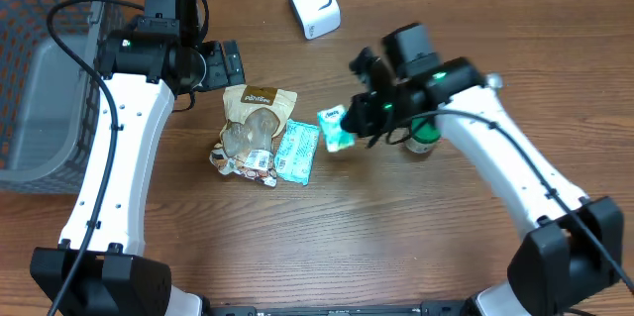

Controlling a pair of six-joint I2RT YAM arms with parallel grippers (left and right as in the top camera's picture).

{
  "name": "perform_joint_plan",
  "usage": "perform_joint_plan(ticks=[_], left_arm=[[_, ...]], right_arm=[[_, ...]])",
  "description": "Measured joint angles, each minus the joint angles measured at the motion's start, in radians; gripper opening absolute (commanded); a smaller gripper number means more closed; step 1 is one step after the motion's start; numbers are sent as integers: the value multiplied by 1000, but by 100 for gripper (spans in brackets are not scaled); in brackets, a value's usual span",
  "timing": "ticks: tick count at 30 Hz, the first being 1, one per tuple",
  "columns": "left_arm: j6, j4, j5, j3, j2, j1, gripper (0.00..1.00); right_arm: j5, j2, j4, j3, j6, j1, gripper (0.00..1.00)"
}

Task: Scan the item barcode

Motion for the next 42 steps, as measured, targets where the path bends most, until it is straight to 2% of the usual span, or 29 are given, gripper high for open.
perform_joint_plan(ticks=[1,9,15,26,35,36,37,39,40,42], left_arm=[[0,0,0,0,0,0,100],[0,0,0,0,0,0,100],[0,0,0,0,0,0,100],[0,0,0,0,0,0,100],[0,0,0,0,0,0,100],[0,0,0,0,0,0,100],[0,0,0,0,0,0,100],[0,0,0,0,0,0,100],[0,0,0,0,0,0,100],[0,0,0,0,0,0,100]], right_arm=[[93,9,7,0,38,43,4],[472,93,31,0,189,199,4],[591,143,55,0,277,216,4],[622,164,148,-47,365,216,4],[416,193,225,-108,399,146,5],[390,195,225,-108,400,130,7],[370,196,225,-108,399,115,17],[333,199,224,-108,399,82,27],[320,200,222,-108,395,76,35],[305,202,222,-108,384,72,42]])
